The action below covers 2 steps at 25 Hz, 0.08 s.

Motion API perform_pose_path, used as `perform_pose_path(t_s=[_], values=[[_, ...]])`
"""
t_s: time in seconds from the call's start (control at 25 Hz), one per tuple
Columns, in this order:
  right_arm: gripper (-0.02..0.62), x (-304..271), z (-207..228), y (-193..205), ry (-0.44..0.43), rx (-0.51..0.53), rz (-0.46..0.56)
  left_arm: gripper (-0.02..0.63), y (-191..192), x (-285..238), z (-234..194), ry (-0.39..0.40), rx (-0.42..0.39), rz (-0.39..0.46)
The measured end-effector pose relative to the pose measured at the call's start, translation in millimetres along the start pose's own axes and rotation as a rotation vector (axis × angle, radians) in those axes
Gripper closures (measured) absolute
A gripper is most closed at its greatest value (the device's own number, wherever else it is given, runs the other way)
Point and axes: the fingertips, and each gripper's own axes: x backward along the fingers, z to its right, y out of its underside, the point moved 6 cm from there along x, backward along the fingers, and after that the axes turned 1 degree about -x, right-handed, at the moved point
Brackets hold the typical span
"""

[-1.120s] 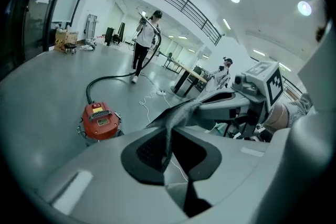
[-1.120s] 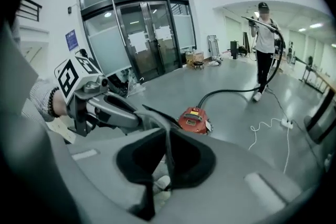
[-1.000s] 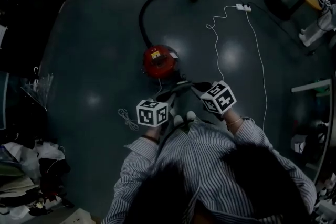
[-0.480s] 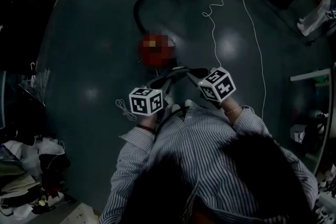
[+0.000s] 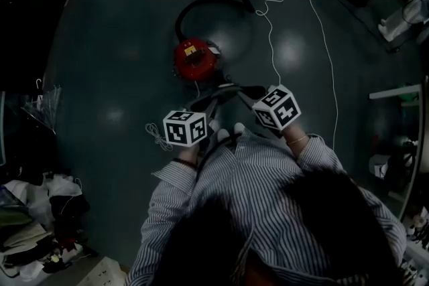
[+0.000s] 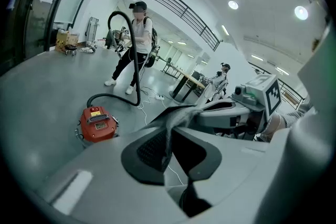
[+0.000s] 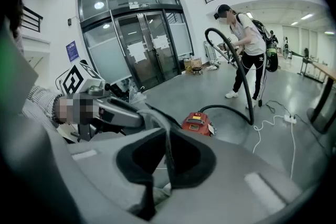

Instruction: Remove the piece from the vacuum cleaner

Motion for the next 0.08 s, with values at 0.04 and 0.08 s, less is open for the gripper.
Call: perform_pose_path(t_s=[0.04,0.08], values=[[0.574,0.0,0.6,0.1,0.002,0.001,0.001,0.571,-0.1,-0.7,-0.1,0.0,0.0,0.0],[0.574,0.0,1.2,0.1,0.003,0.002,0.003,0.571,-0.1,-1.4,-0.2,0.0,0.0,0.0]])
